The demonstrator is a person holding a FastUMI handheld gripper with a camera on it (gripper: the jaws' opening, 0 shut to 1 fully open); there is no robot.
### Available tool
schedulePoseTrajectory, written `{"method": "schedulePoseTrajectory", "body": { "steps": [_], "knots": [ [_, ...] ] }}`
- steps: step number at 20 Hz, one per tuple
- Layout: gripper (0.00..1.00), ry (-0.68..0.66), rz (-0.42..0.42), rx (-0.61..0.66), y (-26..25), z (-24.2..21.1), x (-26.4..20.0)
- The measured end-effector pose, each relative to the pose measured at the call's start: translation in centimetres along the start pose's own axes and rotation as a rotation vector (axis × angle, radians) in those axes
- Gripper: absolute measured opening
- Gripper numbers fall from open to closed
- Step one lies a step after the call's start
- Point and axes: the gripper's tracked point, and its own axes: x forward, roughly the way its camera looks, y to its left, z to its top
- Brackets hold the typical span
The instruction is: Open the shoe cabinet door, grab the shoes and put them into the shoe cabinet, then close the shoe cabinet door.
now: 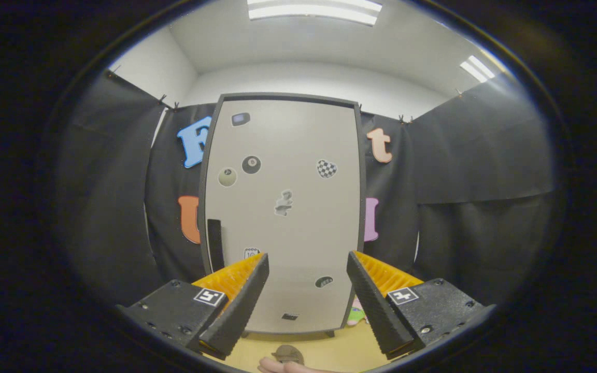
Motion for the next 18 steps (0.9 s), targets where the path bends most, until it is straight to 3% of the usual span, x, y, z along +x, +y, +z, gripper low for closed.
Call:
{"method": "schedulePoseTrajectory", "body": {
  "steps": [10, 14, 18],
  "knots": [
    [0.99, 0.027, 0.043, 0.011, 4.0, -0.4, 9.6],
    [0.99, 0.065, 0.162, 0.047, 8.5, -2.2, 13.2],
    [0.99, 0.085, 0.262, 0.09, 12.1, -3.6, 13.9]
  ]
}}
